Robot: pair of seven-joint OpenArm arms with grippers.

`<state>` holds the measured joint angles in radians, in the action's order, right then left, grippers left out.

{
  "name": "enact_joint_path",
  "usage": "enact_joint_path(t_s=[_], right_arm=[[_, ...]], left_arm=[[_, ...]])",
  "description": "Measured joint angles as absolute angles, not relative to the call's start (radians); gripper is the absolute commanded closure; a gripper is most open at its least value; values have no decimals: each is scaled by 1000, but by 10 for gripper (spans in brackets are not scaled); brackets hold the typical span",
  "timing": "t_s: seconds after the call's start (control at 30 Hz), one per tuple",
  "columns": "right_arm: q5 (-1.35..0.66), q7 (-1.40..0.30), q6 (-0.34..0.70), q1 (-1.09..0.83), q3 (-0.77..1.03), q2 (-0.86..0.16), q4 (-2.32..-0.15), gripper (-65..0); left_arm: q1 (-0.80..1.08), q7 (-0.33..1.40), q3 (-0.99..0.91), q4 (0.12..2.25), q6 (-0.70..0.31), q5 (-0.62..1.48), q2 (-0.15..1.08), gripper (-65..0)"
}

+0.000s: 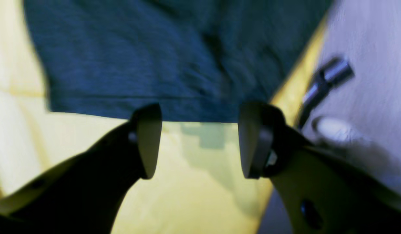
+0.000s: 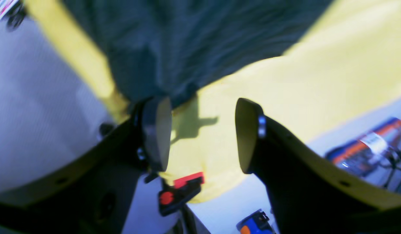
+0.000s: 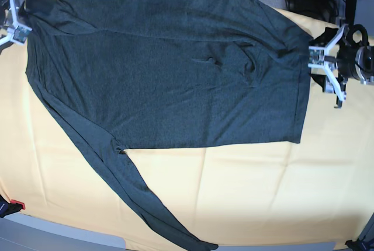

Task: Fold the T-shirt properly
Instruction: 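Open both grippers and release the shirt edges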

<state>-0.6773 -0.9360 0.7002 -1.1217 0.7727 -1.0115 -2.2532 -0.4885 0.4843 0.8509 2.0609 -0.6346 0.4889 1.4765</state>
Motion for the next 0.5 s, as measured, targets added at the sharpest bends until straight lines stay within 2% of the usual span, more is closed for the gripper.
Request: enact_joint_path(t_s=[0.07,0.27,0.37,0.5], right_arm=[[-707,-934,698,-1118,825,-1011,-2253,-339],[-707,-895,535,-1044,881,-1011,-2253,-339],[-691,-897,513,-1020,880,-1011,-2253,-339],[-681,-894,495,-1016,880,-1011,-2252,-339]], left_arm=[[-533,523,850,2051,-577,552,1460,-377],[-619,552,850,1903,-437,615,1330,-377],[-629,554,834,1805,-366,626,1256,-377],[-626,575,751,1634,-334,688,1146,-377]])
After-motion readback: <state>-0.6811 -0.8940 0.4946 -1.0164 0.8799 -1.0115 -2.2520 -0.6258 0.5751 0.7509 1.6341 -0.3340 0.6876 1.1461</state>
